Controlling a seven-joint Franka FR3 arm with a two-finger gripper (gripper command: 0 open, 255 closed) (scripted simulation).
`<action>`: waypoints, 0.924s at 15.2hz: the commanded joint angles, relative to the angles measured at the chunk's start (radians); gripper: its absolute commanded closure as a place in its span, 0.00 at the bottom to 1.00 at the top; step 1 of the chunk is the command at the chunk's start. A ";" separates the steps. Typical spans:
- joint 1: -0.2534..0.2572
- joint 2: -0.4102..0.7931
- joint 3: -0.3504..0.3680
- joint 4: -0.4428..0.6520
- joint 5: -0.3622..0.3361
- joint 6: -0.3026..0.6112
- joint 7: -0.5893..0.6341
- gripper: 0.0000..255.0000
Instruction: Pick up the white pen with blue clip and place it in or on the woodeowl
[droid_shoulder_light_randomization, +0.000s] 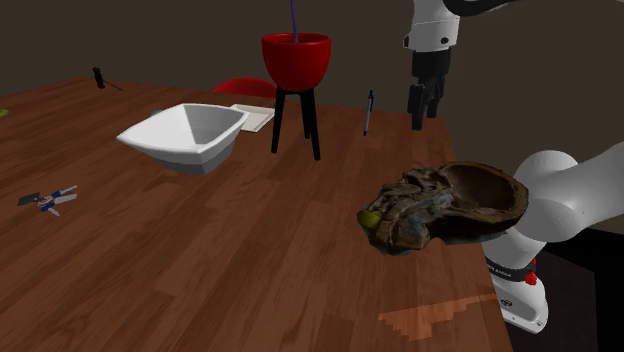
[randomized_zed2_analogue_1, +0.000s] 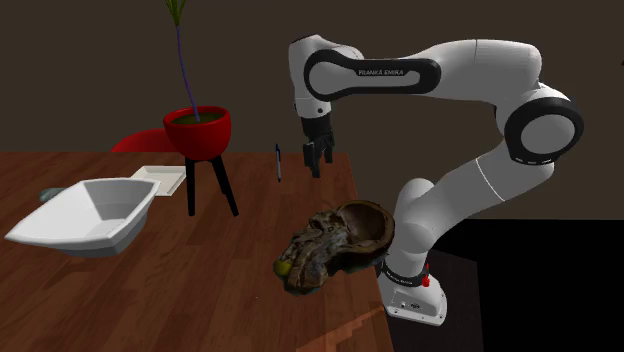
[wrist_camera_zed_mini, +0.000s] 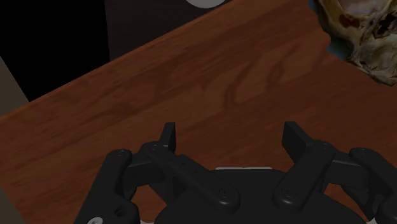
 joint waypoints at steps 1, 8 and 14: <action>0.000 0.000 0.000 0.000 0.000 0.000 0.000 0.00; 0.013 0.127 -0.035 0.125 -0.030 0.184 -0.092 0.00; 0.028 0.229 -0.063 0.251 -0.034 0.317 -0.169 0.00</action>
